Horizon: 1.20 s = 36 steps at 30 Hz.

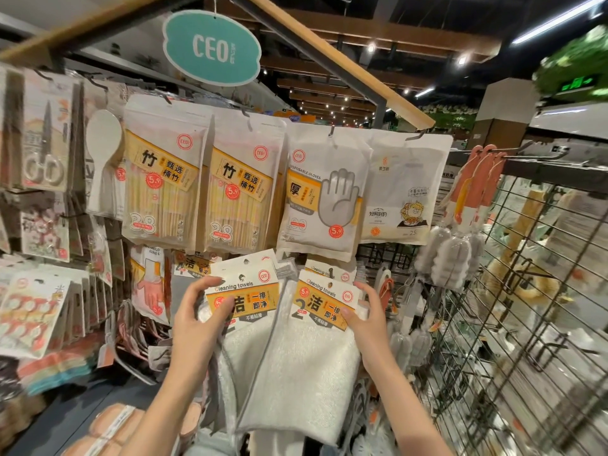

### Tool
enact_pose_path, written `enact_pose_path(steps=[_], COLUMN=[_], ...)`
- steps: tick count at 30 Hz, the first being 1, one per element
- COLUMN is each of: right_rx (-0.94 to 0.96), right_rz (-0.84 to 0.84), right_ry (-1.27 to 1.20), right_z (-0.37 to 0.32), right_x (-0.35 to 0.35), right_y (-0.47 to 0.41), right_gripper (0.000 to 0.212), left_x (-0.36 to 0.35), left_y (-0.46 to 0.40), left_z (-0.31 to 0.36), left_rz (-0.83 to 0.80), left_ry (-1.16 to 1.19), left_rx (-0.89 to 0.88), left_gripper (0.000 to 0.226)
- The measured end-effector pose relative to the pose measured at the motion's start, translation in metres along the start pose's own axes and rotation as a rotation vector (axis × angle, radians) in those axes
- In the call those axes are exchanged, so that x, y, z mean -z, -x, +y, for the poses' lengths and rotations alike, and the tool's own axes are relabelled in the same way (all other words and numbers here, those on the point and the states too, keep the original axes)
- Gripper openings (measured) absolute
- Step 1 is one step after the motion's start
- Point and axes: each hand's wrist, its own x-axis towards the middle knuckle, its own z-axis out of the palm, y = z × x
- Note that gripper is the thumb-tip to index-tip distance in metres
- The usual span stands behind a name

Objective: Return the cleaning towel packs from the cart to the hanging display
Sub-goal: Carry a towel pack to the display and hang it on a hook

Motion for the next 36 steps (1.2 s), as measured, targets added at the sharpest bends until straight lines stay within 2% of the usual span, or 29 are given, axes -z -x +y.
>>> enact_pose_path(steps=[6,21,27,32,36], right_rx=[-0.016,-0.003,0.033,0.045,0.088], right_rz=[0.068,0.141,0.138,0.075,-0.024], right_ry=[0.133,0.127,0.353,0.47,0.682], right_z=[0.016,0.016,0.023,0.026,0.034], right_x=[0.004,-0.003,-0.011,-0.011,-0.011], right_y=[-0.006,-0.04,-0.049,-0.055,-0.05], right_gripper=[0.047,0.044,0.023,0.031,0.048], left_x=[0.01,0.021,0.019,0.02,0.016], left_y=[-0.003,-0.008,-0.006,-0.004,-0.002], left_z=[-0.002,-0.006,-0.004,0.002,0.004], left_rz=[0.036,0.071,0.056,0.024,0.008], left_ry=[-0.006,-0.006,0.039,0.048,0.114], left_rx=[0.01,0.013,0.082,0.109,0.166], left_gripper=[0.027,0.026,0.024,0.011,0.015])
